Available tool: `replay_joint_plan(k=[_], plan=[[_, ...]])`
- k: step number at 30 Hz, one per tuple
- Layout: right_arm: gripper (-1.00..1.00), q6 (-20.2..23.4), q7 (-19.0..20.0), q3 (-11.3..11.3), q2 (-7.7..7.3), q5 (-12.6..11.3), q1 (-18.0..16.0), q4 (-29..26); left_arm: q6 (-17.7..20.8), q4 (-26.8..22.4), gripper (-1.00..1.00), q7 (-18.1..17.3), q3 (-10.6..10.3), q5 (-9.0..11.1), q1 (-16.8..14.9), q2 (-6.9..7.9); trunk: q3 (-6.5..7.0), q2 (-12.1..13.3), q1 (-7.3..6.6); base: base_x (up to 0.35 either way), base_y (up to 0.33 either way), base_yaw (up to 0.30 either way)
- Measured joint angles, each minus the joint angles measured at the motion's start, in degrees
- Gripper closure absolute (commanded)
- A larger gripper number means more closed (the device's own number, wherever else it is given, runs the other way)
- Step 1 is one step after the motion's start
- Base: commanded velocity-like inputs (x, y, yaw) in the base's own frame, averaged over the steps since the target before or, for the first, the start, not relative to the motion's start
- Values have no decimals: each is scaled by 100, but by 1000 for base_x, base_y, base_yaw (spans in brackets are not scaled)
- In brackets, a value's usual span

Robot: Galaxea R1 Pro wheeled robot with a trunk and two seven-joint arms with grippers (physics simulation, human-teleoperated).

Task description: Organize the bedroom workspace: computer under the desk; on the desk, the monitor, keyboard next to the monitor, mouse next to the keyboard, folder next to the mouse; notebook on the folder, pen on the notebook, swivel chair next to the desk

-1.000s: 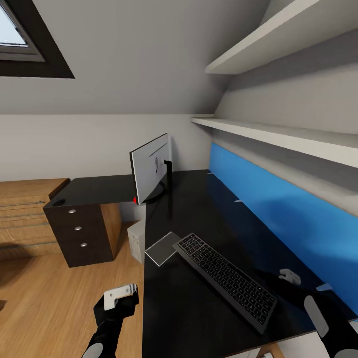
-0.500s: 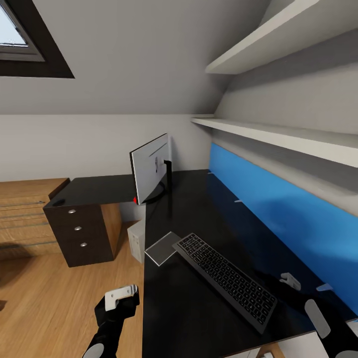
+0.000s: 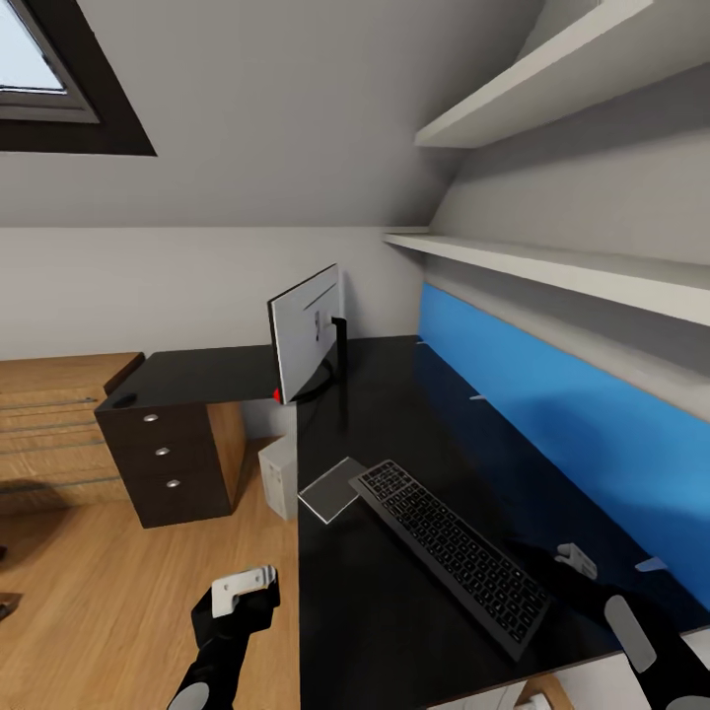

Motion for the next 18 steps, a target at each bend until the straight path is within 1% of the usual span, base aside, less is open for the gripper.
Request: replay_joint_plan(k=[6,9,14,18], plan=[[-100,2,1,2,0,-7,0,3,8,8,-100,0,-24,-5,0,-1,0,0,1,-71,186,0],[-100,4,1,1,0,-5,0,2,7,10,-100,0,-74,-7,0,0,0,0,0,-27,52,0],[-100,2,1,2,0,-6,0,3,10,9,-100,0,-87,-7,0,0,0,0,1,-69,127,0],[-100,5,1,3,1,-5,1,1,15,10,-100,0,-90,-5,0,0,0,0,0,-53,65,0]])
